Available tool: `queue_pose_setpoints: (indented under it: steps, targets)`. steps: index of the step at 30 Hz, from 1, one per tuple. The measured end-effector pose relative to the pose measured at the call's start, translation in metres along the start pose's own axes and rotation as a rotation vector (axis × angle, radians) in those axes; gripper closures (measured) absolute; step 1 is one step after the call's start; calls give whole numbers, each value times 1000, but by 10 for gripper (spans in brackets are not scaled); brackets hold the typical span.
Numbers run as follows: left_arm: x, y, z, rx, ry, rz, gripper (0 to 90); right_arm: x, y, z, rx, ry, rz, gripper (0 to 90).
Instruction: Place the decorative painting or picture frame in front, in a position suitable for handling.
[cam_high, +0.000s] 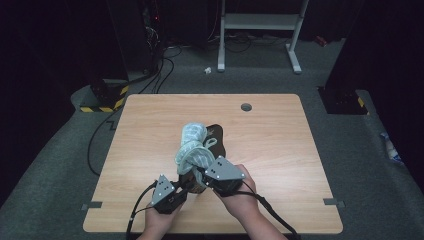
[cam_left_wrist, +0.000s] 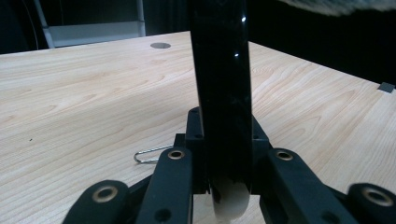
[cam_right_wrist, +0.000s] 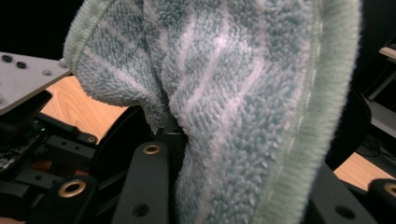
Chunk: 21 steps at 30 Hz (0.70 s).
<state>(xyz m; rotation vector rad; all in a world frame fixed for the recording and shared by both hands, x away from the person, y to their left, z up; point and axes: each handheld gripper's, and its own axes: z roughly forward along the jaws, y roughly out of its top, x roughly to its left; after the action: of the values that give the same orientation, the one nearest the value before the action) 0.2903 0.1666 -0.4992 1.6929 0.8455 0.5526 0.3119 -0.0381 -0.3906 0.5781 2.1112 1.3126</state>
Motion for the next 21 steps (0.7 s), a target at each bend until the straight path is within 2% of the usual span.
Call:
queue_pose_setpoints:
  steps: [2,6,9,14,18,21]
  targets:
    - [0,0,0,0,-1,-2,783,-3,-1,0,0,-4,11,660]
    - [0,0,1,1,-6,-3,784,-22,-5,4,13,-44,38,661]
    - [0,1,1,3,-7,-8,786,-43,-8,8,30,-97,61,662]
    - [0,0,1,1,-5,2,784,-89,-18,18,96,-195,141,662]
    - [0,0,1,0,-7,2,784,-107,-29,23,143,-235,171,662]
    - [0,0,1,0,-7,0,785,-110,-35,26,162,-241,183,662]
